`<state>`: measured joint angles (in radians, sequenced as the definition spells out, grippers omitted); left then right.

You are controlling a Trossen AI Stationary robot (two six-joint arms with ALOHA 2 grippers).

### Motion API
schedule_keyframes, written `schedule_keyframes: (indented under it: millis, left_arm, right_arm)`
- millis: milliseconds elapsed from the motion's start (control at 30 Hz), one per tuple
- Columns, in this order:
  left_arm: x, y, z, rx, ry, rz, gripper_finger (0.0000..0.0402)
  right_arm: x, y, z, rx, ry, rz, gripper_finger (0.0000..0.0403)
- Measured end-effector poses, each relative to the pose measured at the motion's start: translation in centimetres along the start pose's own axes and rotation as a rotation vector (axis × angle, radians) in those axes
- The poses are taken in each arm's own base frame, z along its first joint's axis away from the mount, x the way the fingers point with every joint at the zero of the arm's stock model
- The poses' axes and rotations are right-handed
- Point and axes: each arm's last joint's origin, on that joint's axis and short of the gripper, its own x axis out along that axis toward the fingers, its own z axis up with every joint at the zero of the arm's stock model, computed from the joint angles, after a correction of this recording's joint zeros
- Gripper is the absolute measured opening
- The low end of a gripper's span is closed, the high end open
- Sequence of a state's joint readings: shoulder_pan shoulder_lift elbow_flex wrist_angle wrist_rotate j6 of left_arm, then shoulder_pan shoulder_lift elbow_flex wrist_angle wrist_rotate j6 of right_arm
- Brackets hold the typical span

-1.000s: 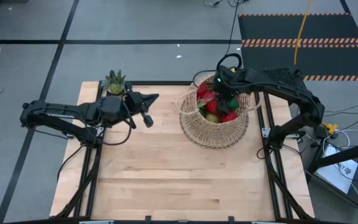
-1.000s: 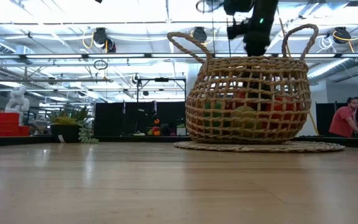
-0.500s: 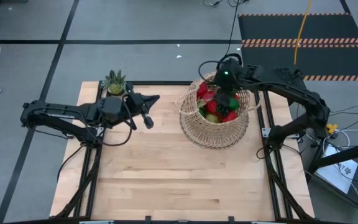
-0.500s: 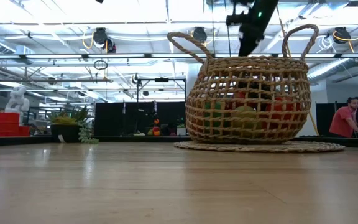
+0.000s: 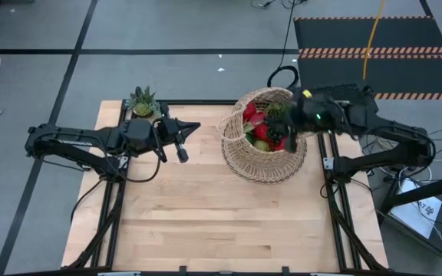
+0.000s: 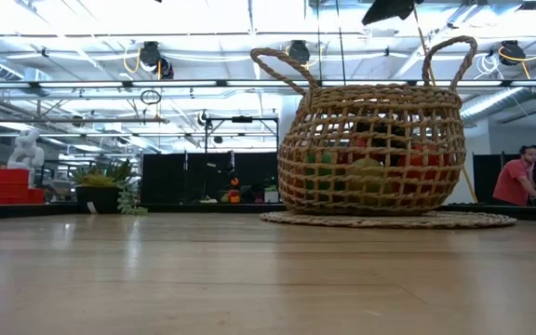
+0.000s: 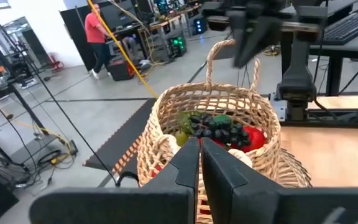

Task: Build produce basket
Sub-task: Return to Home Position

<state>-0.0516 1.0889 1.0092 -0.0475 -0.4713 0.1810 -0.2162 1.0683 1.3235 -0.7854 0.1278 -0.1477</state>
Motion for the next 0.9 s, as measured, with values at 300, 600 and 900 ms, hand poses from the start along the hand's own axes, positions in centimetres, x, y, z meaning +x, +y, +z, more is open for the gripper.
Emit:
schedule_keyframes:
  millis: [300,600,900]
  left_arm:
    - [0.2,-0.5,-0.9,0.004,-0.001,-0.026,0.0021]
    - [1.6,0.5,-4.6,-0.018,-0.135,0.001,0.0021]
    - [1.8,-0.2,-9.2,-0.183,-0.106,-0.073,0.0021]
  right_arm:
    - [-0.2,4.3,-5.5,-0.111,-0.26,0.133,0.0011]
    - [1.4,6.9,-12.0,-0.194,-0.343,0.235,0.0011]
    - [4.3,9.1,-17.5,-0.229,-0.42,0.293,0.0011]
